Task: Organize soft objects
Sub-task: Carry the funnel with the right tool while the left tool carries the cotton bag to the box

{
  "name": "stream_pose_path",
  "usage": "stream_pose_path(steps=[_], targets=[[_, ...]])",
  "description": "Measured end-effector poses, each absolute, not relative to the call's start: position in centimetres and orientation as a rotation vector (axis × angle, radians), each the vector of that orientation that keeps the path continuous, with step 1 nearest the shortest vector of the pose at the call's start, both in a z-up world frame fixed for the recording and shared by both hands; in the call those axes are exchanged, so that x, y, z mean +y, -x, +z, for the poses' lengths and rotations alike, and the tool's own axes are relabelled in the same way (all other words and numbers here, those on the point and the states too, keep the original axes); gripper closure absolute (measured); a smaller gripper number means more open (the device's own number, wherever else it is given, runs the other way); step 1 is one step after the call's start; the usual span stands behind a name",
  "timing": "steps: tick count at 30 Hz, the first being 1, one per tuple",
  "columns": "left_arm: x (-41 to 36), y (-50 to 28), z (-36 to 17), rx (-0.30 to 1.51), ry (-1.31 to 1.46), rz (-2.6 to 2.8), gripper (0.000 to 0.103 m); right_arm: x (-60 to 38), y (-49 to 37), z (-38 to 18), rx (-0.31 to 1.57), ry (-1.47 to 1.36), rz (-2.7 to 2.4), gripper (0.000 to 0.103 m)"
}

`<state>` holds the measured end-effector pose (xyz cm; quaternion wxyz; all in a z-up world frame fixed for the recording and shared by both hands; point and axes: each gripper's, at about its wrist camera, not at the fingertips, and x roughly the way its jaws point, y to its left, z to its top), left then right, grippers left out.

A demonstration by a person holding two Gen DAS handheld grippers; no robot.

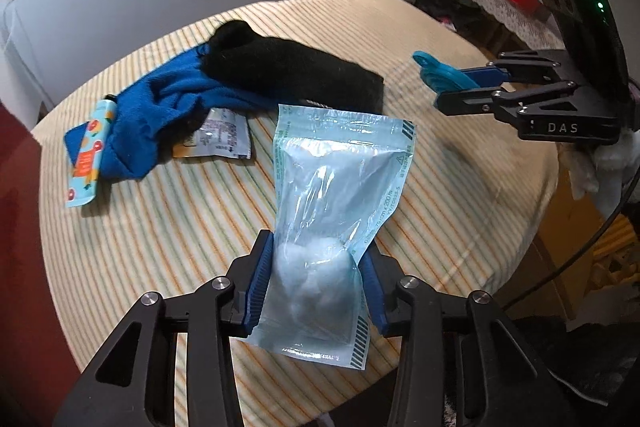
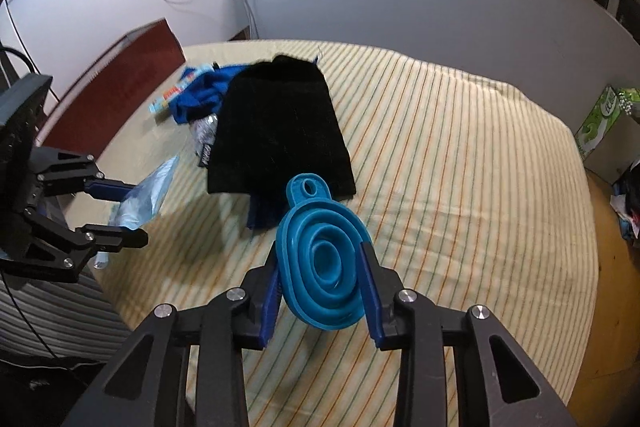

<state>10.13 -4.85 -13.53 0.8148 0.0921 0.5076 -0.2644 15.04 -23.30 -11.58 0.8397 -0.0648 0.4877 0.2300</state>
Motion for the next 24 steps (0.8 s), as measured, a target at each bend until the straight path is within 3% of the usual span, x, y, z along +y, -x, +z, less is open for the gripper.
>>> stream_pose_path(steps=[10, 24], targets=[[1.0, -9.0, -8.0, 0.976, -0.108, -0.472, 0.063, -19.8, -15.6, -5.7, 0.926, 0.105, 0.586, 0.071], [14.6, -8.0, -3.4, 0.881, -0.027, -0.145, 0.063, -4.8, -20.3, 0.0, 0.825, 0.178, 0.797, 0.071]])
